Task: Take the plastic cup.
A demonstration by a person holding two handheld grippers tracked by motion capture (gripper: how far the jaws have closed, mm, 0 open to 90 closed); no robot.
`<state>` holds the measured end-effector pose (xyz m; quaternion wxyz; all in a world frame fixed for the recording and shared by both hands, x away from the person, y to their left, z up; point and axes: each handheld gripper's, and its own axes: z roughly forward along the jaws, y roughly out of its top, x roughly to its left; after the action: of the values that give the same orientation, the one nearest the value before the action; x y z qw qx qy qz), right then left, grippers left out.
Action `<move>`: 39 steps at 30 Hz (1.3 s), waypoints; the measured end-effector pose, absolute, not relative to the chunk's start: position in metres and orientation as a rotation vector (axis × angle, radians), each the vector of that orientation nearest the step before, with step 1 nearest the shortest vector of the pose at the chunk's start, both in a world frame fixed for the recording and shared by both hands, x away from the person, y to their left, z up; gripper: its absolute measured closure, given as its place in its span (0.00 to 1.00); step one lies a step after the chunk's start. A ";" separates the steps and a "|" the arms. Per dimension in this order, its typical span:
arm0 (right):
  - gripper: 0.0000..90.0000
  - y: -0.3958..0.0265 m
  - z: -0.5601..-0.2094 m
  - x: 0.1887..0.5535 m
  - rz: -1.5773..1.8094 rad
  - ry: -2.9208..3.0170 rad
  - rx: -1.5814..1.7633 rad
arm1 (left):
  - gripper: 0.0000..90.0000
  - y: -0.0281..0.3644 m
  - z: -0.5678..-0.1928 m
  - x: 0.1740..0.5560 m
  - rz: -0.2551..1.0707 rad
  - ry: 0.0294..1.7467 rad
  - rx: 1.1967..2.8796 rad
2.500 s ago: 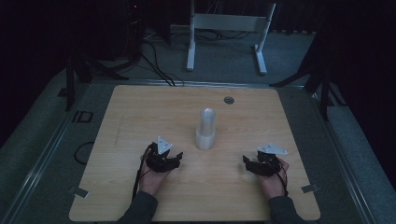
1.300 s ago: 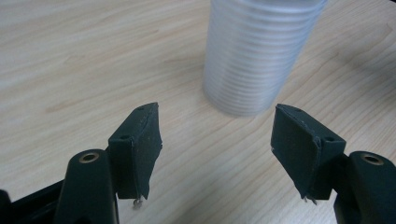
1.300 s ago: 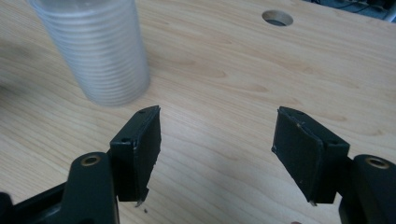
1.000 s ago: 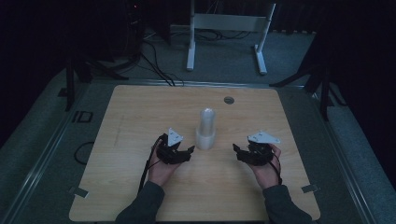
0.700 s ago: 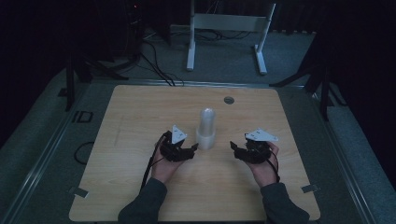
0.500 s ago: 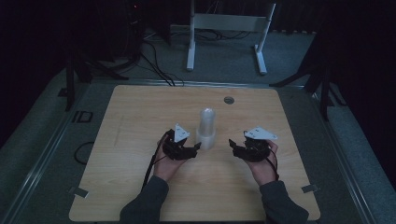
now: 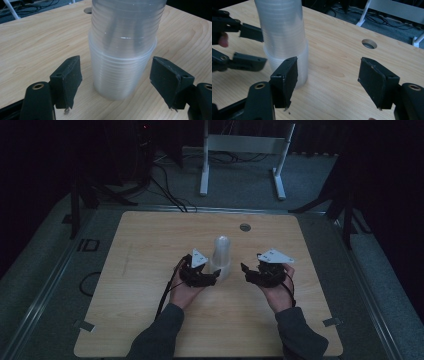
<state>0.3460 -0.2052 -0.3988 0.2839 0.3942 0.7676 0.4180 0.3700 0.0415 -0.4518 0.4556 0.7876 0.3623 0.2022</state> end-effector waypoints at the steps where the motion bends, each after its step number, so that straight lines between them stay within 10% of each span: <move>1: 0.35 -0.204 -0.398 0.347 1.118 2.057 1.051 | 0.28 0.041 -0.452 0.371 0.500 0.894 1.947; 39: 0.34 -0.178 -0.384 0.360 1.198 2.083 1.002 | 0.24 0.023 -0.463 0.387 0.510 0.821 1.910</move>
<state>0.3597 -0.1776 -0.3840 0.2657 0.3711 0.7714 0.4435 0.3870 0.0230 -0.4630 0.4799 0.7829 0.3363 0.2091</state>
